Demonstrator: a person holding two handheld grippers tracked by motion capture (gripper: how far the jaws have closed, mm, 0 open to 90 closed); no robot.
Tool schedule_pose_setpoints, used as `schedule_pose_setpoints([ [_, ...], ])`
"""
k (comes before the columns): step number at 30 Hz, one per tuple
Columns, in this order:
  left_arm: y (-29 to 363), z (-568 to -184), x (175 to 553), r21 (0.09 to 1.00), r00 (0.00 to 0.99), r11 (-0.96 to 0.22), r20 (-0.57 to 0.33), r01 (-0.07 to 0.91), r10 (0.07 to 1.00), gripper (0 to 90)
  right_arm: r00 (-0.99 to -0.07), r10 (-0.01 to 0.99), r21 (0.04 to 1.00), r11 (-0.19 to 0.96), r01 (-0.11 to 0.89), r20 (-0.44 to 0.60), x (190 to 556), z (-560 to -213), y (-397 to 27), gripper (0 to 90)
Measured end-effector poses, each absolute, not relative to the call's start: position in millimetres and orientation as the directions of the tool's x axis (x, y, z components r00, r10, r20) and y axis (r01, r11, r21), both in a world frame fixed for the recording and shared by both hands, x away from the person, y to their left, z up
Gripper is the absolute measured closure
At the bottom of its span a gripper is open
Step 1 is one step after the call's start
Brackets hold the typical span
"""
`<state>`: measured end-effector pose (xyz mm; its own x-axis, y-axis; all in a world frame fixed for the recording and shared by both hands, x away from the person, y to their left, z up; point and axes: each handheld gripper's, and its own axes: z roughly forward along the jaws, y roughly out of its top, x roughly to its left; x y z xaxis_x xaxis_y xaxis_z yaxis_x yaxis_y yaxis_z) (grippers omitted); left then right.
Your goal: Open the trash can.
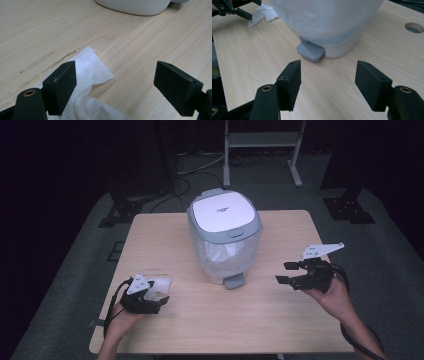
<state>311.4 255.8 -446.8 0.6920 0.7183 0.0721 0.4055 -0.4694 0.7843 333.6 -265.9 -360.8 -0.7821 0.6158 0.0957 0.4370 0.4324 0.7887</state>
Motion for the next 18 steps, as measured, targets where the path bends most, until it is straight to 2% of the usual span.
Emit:
schedule_pose_setpoints([
  [18, 256.3, -447.1, 311.4, 0.786, 0.691, -0.468, 0.072, 0.404, 0.719, 17.2, -0.808, 0.587, 0.804, 0.454, 0.384, 0.054, 342.7, -315.3, -251.0, 37.7],
])
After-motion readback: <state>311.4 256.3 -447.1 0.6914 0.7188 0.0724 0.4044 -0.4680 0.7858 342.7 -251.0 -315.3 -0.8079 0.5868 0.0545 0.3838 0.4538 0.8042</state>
